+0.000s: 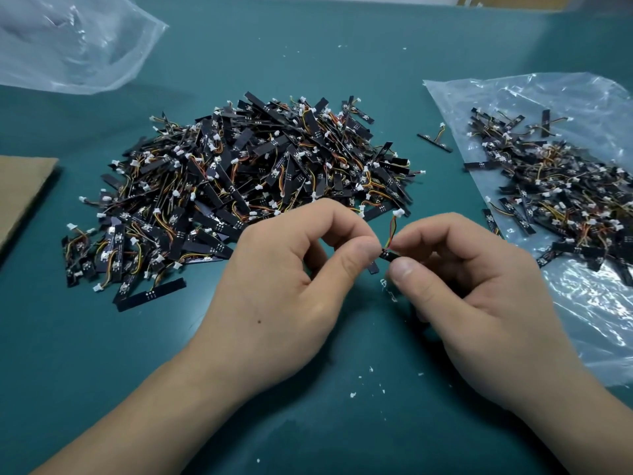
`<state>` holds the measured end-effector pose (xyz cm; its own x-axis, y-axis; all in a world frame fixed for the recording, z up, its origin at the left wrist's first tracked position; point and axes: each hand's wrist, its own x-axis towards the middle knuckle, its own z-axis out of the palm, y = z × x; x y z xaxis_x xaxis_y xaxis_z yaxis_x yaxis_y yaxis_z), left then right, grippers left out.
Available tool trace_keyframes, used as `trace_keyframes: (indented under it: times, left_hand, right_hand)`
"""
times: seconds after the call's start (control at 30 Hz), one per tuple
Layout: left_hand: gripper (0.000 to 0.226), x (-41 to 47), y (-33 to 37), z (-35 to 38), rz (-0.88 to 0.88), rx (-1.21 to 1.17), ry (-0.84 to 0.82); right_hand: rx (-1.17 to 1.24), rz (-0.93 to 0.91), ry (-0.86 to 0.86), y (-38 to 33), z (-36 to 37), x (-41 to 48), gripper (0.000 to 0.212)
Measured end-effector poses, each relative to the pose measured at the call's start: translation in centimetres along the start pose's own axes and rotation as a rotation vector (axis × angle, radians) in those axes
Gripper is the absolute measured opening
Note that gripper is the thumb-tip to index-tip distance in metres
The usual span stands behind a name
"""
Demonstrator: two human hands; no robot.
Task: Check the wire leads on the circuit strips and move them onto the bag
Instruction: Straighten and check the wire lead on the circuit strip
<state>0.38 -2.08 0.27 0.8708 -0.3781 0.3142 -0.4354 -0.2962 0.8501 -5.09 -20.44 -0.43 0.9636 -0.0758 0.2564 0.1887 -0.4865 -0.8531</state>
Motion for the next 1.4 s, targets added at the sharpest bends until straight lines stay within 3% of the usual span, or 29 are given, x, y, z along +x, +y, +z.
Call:
trace_keyframes:
  times: [1.4]
  left_hand:
    - [0.011,0.00,-0.11,-0.13,-0.053,-0.087,-0.116]
  right_hand:
    - [0.028,0.018,-0.073,-0.05,-0.36,-0.07,0.015]
